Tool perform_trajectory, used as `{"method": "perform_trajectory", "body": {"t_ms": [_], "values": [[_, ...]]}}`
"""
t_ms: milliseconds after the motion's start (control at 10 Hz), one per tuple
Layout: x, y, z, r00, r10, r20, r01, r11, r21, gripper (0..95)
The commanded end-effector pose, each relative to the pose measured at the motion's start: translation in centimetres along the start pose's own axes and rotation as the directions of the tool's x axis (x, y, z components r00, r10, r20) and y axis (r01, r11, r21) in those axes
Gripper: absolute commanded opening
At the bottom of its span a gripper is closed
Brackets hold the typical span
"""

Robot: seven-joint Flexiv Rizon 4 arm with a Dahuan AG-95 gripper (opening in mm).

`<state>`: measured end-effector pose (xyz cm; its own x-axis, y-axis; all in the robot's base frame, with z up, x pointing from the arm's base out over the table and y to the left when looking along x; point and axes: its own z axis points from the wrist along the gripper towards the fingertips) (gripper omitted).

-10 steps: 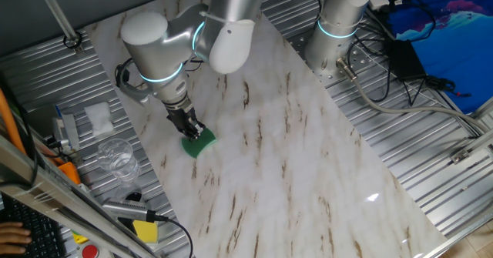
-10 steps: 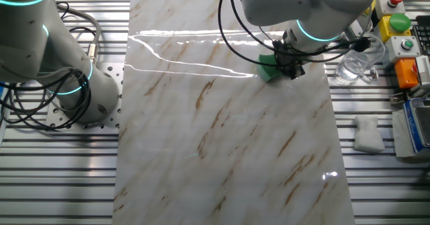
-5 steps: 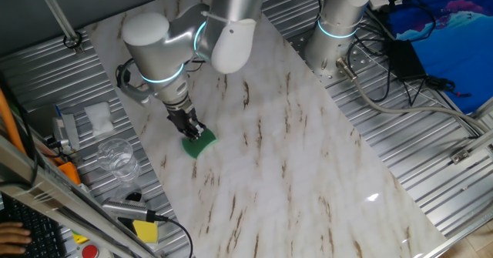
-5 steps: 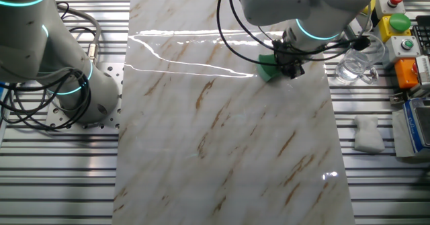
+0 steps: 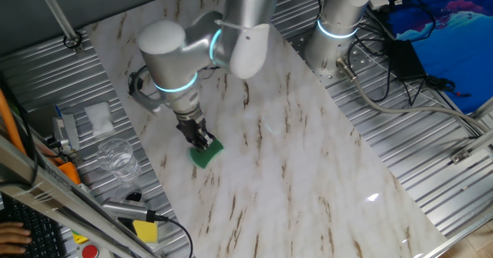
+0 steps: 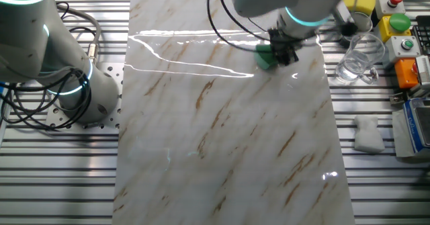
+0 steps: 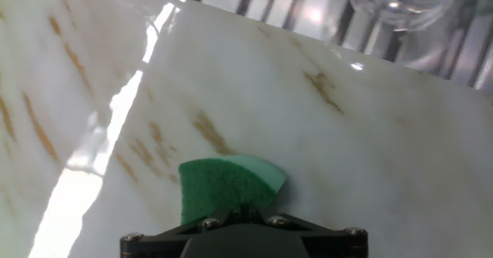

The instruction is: Clean the tabletop with a sponge

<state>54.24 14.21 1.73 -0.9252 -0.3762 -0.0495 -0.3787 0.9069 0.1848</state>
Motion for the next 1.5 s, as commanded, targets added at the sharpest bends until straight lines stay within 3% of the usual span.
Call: {"method": "perform_trajectory", "body": {"t_ms": [100, 300, 1000, 1500], "values": [[-0.7, 0.8, 1.6, 1.0, 0.017, -0.004, -0.017, 1.0, -0.012, 0.0], [-0.4, 1.0, 1.8, 1.0, 0.008, -0.01, -0.008, 1.0, -0.01, 0.0], [2.1, -2.8, 0.2, 0.999, -0.039, 0.0, 0.039, 0.998, -0.048, 0.0], [1.9, -3.9, -0.9, 0.995, -0.096, -0.026, 0.096, 0.995, -0.008, 0.0]]}}
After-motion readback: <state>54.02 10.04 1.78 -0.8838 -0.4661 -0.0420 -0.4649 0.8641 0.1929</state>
